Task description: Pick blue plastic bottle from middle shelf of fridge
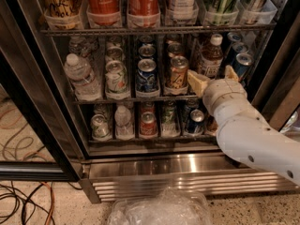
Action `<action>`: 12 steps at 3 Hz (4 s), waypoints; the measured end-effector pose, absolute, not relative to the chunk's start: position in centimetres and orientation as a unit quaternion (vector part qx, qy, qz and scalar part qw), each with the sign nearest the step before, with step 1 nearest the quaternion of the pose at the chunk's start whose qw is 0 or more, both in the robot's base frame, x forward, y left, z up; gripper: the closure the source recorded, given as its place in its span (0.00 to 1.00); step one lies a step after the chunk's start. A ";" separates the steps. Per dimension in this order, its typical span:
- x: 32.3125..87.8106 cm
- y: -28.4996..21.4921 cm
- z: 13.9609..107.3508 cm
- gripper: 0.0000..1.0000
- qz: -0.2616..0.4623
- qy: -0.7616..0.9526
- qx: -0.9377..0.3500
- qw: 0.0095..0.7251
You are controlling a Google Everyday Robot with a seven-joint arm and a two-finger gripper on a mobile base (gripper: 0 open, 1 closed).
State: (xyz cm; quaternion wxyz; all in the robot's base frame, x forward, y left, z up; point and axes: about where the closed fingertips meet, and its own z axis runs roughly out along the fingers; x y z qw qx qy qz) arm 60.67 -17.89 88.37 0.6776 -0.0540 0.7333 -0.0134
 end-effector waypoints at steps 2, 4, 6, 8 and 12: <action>64.0 -18.7 86.6 0.36 -0.039 0.726 -0.042 0.686; 65.9 -18.9 86.1 0.37 -0.056 0.721 -0.037 0.690; 66.5 -18.9 85.7 0.79 -0.064 0.723 -0.037 0.687; 65.9 -19.2 87.9 1.00 -0.075 0.695 -0.024 0.715; 63.6 -18.4 87.8 1.00 -0.073 0.664 -0.019 0.744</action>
Offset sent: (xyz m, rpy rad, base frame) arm 0.0101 -0.0071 -0.0096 0.0005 -0.0035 -0.0462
